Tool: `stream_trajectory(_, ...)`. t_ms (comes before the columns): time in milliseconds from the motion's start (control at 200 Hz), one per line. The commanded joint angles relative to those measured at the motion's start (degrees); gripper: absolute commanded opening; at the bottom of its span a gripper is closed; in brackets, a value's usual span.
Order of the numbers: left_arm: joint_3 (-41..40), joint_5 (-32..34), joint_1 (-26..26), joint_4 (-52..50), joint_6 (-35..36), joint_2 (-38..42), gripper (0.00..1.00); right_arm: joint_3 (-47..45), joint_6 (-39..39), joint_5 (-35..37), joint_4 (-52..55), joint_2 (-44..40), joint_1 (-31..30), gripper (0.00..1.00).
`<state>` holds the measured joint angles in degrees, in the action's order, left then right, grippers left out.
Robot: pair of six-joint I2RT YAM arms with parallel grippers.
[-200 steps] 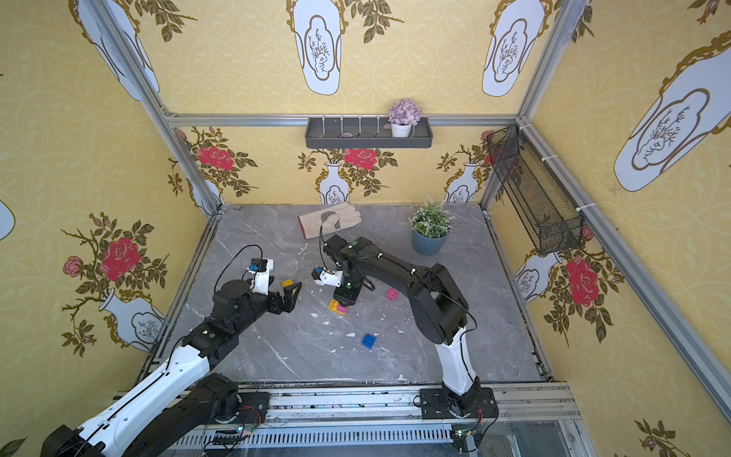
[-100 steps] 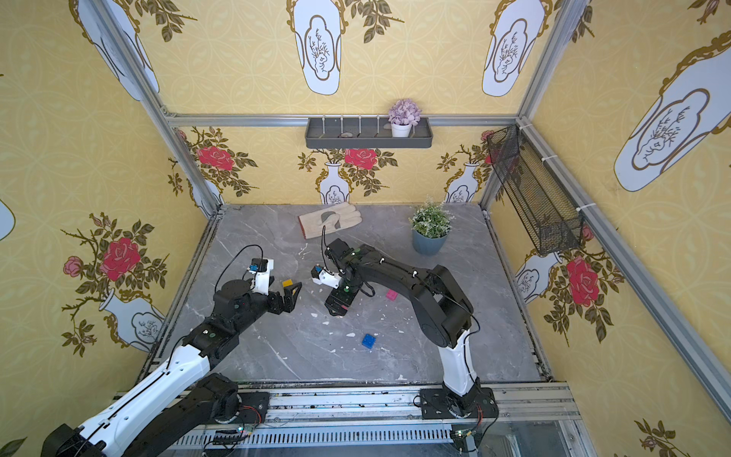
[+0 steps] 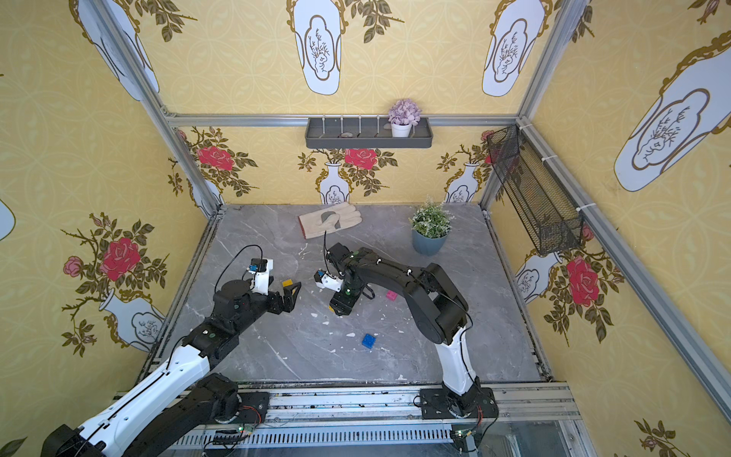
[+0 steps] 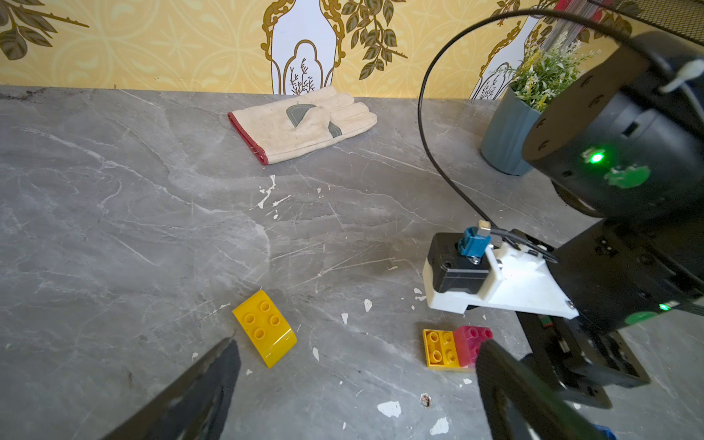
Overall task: Assemble the letter s with lego
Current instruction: Assemble the lego brick with the lego brick.
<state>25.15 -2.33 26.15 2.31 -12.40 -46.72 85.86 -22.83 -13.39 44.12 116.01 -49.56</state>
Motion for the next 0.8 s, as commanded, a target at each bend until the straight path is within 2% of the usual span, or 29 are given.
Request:
stream_trajectory(0, -0.4, 0.4, -0.1, 0.6, -0.3, -0.2, 0.99, 0.9, -1.1, -0.4, 0.6, 0.6, 0.1, 0.71)
stream_trajectory(155, -0.5, 0.8, 0.0, 0.5, -0.3, -0.2, 0.99, 1.7, -1.4, -0.7, 1.5, 1.5, 0.8, 0.59)
stream_trajectory(280, -0.5, 0.9, -0.1, 0.7, -0.4, -0.4, 0.99, 2.1, -1.8, -0.7, 1.8, 1.6, 0.8, 0.56)
stream_trajectory(795, -0.6, 0.8, 0.0, 1.0, -0.5, -1.4, 0.99, 4.2, -2.6, 0.6, 3.2, 4.1, -0.1, 0.23)
